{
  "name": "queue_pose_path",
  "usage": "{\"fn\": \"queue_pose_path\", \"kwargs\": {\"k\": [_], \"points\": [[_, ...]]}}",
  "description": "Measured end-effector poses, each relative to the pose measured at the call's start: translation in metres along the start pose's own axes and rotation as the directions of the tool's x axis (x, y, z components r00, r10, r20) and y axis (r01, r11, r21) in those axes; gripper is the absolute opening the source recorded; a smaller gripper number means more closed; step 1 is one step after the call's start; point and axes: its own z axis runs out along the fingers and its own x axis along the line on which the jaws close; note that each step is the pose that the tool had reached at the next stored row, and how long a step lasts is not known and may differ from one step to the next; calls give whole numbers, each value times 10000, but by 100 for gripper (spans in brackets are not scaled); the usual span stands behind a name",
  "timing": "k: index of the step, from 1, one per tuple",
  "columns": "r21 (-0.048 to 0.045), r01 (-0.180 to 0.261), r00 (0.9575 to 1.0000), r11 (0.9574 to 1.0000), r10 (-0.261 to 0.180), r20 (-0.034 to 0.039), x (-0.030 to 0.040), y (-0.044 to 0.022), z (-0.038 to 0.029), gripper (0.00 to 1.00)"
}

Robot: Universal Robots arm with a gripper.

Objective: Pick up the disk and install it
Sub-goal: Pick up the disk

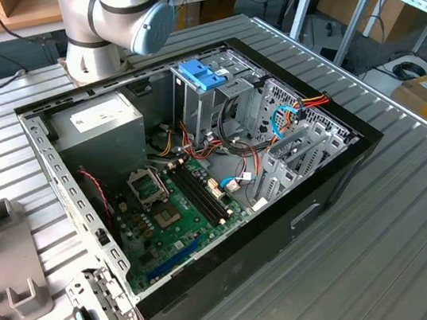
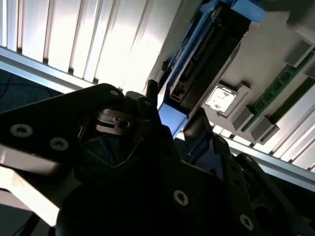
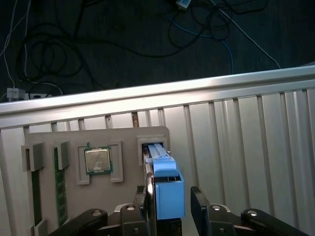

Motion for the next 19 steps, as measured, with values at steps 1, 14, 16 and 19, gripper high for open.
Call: {"fn": "queue_pose_path", "kwargs": {"k": [1,14,16,19], "points": [[-1,0,10000,10000,0,0,0,5,22,48],[-2,0,10000,10000,0,-1,5,22,120,48],[3,0,10000,10000,0,2,5,21,133,48],[-1,0,10000,10000,0,-1,6,22,153,48]]}}
